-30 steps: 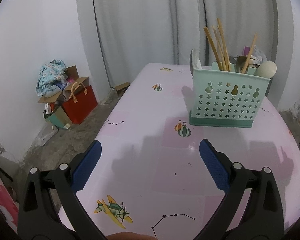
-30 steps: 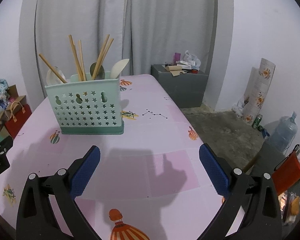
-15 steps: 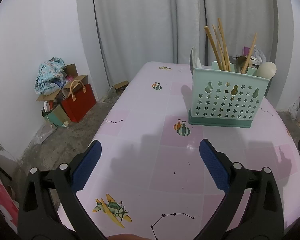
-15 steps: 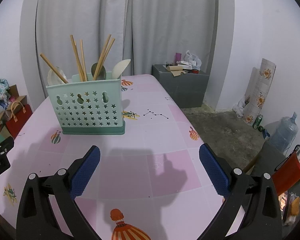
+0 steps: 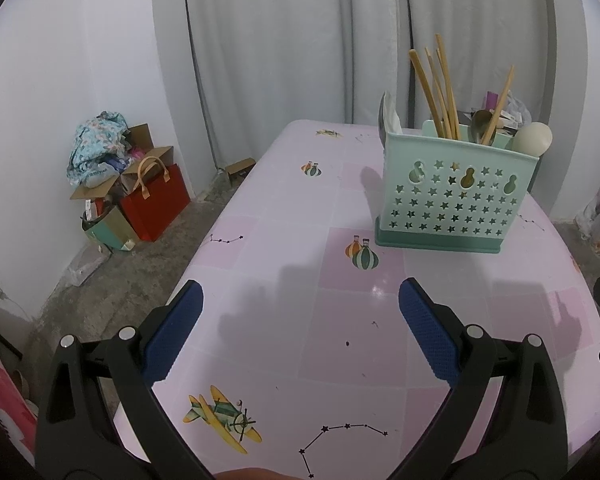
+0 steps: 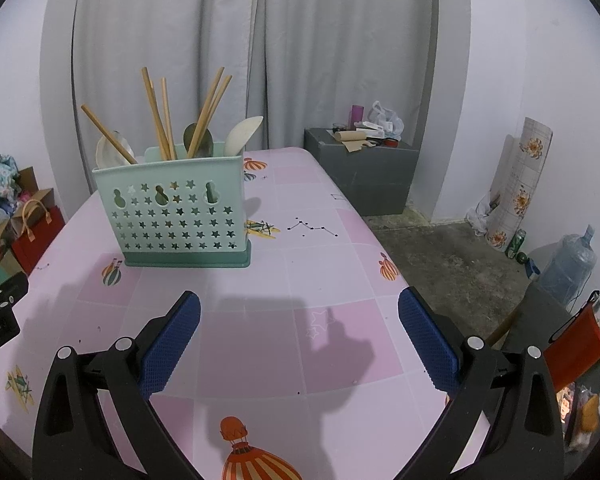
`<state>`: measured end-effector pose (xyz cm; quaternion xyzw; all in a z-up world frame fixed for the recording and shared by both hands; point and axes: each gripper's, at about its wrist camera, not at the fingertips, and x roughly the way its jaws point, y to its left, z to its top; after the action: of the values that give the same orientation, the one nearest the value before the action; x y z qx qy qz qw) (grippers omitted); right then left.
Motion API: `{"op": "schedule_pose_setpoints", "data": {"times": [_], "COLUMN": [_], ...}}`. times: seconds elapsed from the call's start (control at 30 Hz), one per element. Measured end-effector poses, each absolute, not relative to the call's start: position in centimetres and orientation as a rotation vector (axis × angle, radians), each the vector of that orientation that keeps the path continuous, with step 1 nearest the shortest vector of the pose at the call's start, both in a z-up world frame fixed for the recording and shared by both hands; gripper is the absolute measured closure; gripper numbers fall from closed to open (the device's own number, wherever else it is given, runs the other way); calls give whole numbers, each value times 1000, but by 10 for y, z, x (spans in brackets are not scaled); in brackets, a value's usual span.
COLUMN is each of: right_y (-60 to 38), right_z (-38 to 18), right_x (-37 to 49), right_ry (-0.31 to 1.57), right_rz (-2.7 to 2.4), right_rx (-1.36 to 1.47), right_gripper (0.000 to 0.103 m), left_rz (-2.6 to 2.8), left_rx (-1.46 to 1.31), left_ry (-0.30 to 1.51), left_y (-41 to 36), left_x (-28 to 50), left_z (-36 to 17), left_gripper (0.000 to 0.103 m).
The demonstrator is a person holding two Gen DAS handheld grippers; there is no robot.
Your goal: Organize utensils
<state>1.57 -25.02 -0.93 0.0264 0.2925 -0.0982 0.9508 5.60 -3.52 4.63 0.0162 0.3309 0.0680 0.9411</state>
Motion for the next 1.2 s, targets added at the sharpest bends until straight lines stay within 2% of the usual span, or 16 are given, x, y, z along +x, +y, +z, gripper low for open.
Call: {"op": "schedule_pose_setpoints", "data": {"times": [1.2], "right_y": [-249], "right_z": [-10], "right_x": [17], "right_ry": [596], "right_rz": [-195], "right_rx": [51], "right_gripper": [7], "left_rz": [132], "left_rx": [35], "left_ry": [677], "left_y": [-39], "left_x": [56], "left_z": [45], "left_gripper": [8]}}
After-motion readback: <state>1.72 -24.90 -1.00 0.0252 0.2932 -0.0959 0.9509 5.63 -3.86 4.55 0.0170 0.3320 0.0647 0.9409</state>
